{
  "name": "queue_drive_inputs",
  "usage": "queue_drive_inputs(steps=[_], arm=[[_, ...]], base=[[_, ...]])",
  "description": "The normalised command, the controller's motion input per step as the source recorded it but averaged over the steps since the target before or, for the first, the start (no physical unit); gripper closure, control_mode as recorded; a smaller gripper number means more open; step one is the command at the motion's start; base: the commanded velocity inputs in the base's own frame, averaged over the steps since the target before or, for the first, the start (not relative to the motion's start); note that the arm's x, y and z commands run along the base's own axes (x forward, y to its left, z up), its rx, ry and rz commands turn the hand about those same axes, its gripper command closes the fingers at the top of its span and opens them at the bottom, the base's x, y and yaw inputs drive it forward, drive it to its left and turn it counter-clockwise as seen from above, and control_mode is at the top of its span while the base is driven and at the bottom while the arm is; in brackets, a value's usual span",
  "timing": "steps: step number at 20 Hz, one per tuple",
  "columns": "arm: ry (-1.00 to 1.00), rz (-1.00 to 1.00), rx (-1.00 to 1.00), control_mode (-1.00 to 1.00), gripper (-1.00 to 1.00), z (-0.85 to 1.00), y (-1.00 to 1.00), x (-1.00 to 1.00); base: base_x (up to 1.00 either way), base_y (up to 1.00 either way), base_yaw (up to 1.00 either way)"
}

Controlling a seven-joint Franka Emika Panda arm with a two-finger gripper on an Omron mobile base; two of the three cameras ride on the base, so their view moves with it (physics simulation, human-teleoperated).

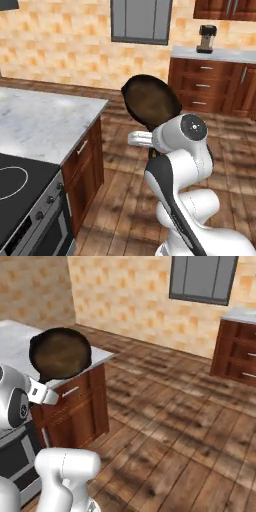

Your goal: Move the pot and pan from the stove into the sink.

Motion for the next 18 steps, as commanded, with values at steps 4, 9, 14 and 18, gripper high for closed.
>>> queue_drive_inputs(steps=[4,9,14,18], arm=[[0.0,0.0,0.0,1.0,1.0,0.0,0.0,0.0],[0.0,0.0,0.0,1.0,1.0,0.0,0.0,0.0],[0.0,0.0,0.0,1.0,1.0,0.0,0.0,0.0],[0.0,0.0,0.0,1.0,1.0,0.0,0.0,0.0]], base=[[0.0,-0.18,-0.47],[0.0,-0.19,-0.46],[0.0,-0.2,-0.46],[0.0,-0.21,-0.45]])
